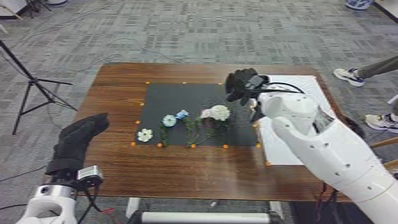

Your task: Arrange flowers

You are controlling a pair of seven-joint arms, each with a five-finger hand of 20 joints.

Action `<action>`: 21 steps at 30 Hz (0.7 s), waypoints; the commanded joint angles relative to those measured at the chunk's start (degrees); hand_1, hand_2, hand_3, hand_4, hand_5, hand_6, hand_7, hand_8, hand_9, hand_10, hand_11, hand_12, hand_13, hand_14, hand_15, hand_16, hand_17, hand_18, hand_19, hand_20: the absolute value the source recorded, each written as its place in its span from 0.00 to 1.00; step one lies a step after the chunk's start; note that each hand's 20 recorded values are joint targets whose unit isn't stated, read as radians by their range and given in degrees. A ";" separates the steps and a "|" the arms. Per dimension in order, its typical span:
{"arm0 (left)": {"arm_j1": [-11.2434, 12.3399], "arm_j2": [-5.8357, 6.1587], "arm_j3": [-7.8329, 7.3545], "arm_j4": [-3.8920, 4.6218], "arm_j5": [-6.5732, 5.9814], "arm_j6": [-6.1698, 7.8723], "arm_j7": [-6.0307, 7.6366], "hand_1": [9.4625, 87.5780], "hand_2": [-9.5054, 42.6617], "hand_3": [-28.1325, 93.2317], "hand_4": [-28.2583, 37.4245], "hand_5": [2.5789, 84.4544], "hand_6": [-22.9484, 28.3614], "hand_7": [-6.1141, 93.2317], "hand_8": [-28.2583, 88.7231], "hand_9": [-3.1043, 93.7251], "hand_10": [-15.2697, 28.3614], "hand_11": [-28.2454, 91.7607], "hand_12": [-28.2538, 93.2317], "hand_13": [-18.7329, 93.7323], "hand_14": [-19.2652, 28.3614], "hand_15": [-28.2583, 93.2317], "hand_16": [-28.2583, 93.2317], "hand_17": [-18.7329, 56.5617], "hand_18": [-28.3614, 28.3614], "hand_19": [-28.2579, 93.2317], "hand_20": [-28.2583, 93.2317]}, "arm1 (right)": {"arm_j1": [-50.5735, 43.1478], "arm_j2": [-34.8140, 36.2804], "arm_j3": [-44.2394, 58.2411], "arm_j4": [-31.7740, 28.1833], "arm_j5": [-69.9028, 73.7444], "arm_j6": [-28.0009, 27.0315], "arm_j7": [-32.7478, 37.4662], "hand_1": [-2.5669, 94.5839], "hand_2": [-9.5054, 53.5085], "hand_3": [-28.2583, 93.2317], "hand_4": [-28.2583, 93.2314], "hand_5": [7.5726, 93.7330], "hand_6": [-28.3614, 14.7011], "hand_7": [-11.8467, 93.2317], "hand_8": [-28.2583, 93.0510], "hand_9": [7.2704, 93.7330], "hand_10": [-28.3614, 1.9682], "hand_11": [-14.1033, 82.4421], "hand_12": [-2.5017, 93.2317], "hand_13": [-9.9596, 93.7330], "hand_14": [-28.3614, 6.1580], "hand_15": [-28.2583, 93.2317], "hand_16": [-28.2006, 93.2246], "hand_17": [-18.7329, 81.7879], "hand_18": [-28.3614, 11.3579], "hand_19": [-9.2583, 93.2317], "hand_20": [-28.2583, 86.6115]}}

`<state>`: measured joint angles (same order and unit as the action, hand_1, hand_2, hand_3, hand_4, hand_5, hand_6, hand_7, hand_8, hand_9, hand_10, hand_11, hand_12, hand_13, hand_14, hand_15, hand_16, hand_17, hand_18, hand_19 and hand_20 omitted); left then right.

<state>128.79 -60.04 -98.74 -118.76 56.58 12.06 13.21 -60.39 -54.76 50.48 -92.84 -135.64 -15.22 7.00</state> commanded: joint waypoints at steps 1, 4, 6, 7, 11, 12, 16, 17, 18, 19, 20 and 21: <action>0.77 -0.47 -0.14 -0.32 0.33 -1.08 0.14 0.22 0.13 0.81 0.15 0.57 0.43 0.25 0.18 0.50 0.63 0.39 0.35 0.48 0.76 0.37 0.25 0.25 0.72 0.27 0.35 | 0.67 0.87 0.66 -0.68 -0.14 -0.91 -0.04 0.45 0.00 0.83 0.05 0.67 0.69 0.31 0.13 0.73 0.58 0.29 0.20 0.70 0.48 0.74 0.52 0.43 0.15 0.73 0.68; 1.03 -0.57 -0.22 -0.44 0.32 -0.89 0.26 0.22 0.13 0.81 0.15 0.57 0.43 0.25 0.18 0.50 0.63 0.39 0.35 0.48 0.76 0.37 0.25 0.25 0.72 0.27 0.35 | 1.07 1.71 0.74 -1.18 -0.83 -0.64 -0.25 0.45 0.00 0.83 0.05 0.67 0.69 0.31 0.13 0.73 0.57 0.29 0.20 0.70 0.48 0.74 0.52 0.43 0.15 0.73 0.68; 1.16 -0.56 -0.24 -0.51 0.23 -0.71 0.39 0.22 0.13 0.81 0.15 0.56 0.43 0.25 0.18 0.50 0.63 0.39 0.35 0.48 0.76 0.37 0.25 0.25 0.72 0.27 0.35 | 1.39 2.35 1.35 -1.33 -1.00 0.45 -0.02 0.45 0.00 0.83 0.05 0.67 0.68 0.31 0.13 0.72 0.58 0.29 0.20 0.70 0.48 0.74 0.52 0.42 0.15 0.72 0.68; 0.99 -0.49 -0.19 -0.42 0.28 -0.76 0.32 0.22 0.13 0.81 0.15 0.56 0.43 0.25 0.18 0.50 0.63 0.39 0.35 0.48 0.76 0.37 0.25 0.25 0.72 0.27 0.35 | 1.50 2.65 2.02 -1.33 -0.96 0.80 0.14 0.45 0.00 0.83 0.05 0.67 0.68 0.31 0.13 0.72 0.58 0.29 0.20 0.70 0.48 0.73 0.52 0.42 0.15 0.72 0.68; 0.84 -0.53 -0.11 -0.35 0.25 -0.86 0.28 0.22 0.13 0.81 0.15 0.57 0.43 0.25 0.18 0.50 0.63 0.39 0.35 0.48 0.76 0.37 0.25 0.25 0.72 0.27 0.35 | 2.46 3.46 4.77 -0.39 -1.98 1.87 0.27 0.44 0.00 0.83 0.05 0.67 0.69 0.31 0.13 0.72 0.58 0.29 0.20 0.69 0.47 0.73 0.51 0.42 0.15 0.72 0.67; 0.94 -0.53 -0.16 -0.40 0.22 -0.88 0.27 0.22 0.13 0.81 0.15 0.57 0.43 0.25 0.18 0.50 0.63 0.39 0.35 0.48 0.76 0.37 0.25 0.25 0.72 0.26 0.35 | 2.63 3.59 5.50 0.15 -3.04 2.13 0.12 0.44 0.00 0.83 0.05 0.67 0.69 0.31 0.13 0.72 0.58 0.29 0.20 0.69 0.47 0.72 0.51 0.42 0.15 0.71 0.67; 0.82 -0.50 -0.13 -0.31 0.26 -0.80 0.29 0.22 0.13 0.81 0.15 0.57 0.43 0.25 0.18 0.50 0.63 0.39 0.35 0.48 0.76 0.37 0.25 0.24 0.72 0.26 0.36 | 3.33 4.18 7.71 3.32 -7.50 2.11 0.02 0.42 0.00 0.84 0.05 0.62 0.68 0.31 0.13 0.68 0.56 0.28 0.20 0.67 0.46 0.70 0.50 0.42 0.15 0.70 0.66; 0.97 -0.54 -0.20 -0.36 0.23 -0.85 0.35 0.22 0.13 0.81 0.15 0.57 0.43 0.25 0.18 0.50 0.63 0.39 0.35 0.48 0.76 0.37 0.25 0.24 0.72 0.26 0.36 | 3.35 4.08 8.46 4.12 -7.45 1.14 -0.05 0.41 0.00 0.84 0.05 0.61 0.68 0.31 0.13 0.66 0.56 0.28 0.20 0.67 0.46 0.70 0.50 0.41 0.15 0.70 0.66; 0.89 -0.54 -0.16 -0.35 0.32 -0.95 0.24 0.22 0.14 0.81 0.15 0.57 0.43 0.25 0.18 0.50 0.63 0.39 0.35 0.48 0.76 0.37 0.25 0.24 0.72 0.26 0.36 | 3.10 3.99 9.48 4.70 -7.60 -0.22 -0.20 0.40 0.00 0.84 0.05 0.57 0.66 0.31 0.14 0.63 0.55 0.27 0.20 0.65 0.45 0.70 0.50 0.41 0.15 0.70 0.66; 0.93 -0.54 -0.17 -0.34 0.34 -1.05 0.22 0.22 0.13 0.81 0.15 0.57 0.43 0.25 0.18 0.50 0.63 0.39 0.35 0.48 0.76 0.37 0.25 0.24 0.72 0.26 0.36 | 2.79 3.68 10.51 5.40 -8.30 -1.36 -0.49 0.39 0.00 0.84 0.05 0.54 0.65 0.30 0.14 0.60 0.53 0.27 0.20 0.64 0.43 0.70 0.50 0.40 0.14 0.70 0.66; 1.07 -0.62 -0.22 -0.37 0.32 -1.01 0.21 0.22 0.13 0.81 0.15 0.57 0.43 0.25 0.18 0.50 0.63 0.39 0.35 0.48 0.76 0.37 0.25 0.24 0.72 0.26 0.36 | 2.44 3.28 11.42 6.18 -9.47 -2.21 -0.91 0.38 0.00 0.84 0.05 0.52 0.65 0.30 0.14 0.58 0.52 0.26 0.20 0.63 0.42 0.70 0.50 0.40 0.14 0.70 0.66; 1.09 -0.62 -0.18 -0.38 0.23 -0.89 0.21 0.22 0.13 0.81 0.15 0.57 0.43 0.25 0.18 0.50 0.63 0.39 0.35 0.48 0.76 0.37 0.25 0.24 0.72 0.26 0.36 | 2.14 2.86 12.31 6.99 -10.57 -3.35 -1.49 0.37 0.00 0.84 0.05 0.48 0.63 0.29 0.14 0.54 0.49 0.26 0.20 0.61 0.40 0.70 0.49 0.39 0.13 0.70 0.66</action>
<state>129.24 -60.15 -98.79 -118.82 56.66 11.68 13.33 -58.87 -52.49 57.38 -90.25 -142.76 -13.83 6.26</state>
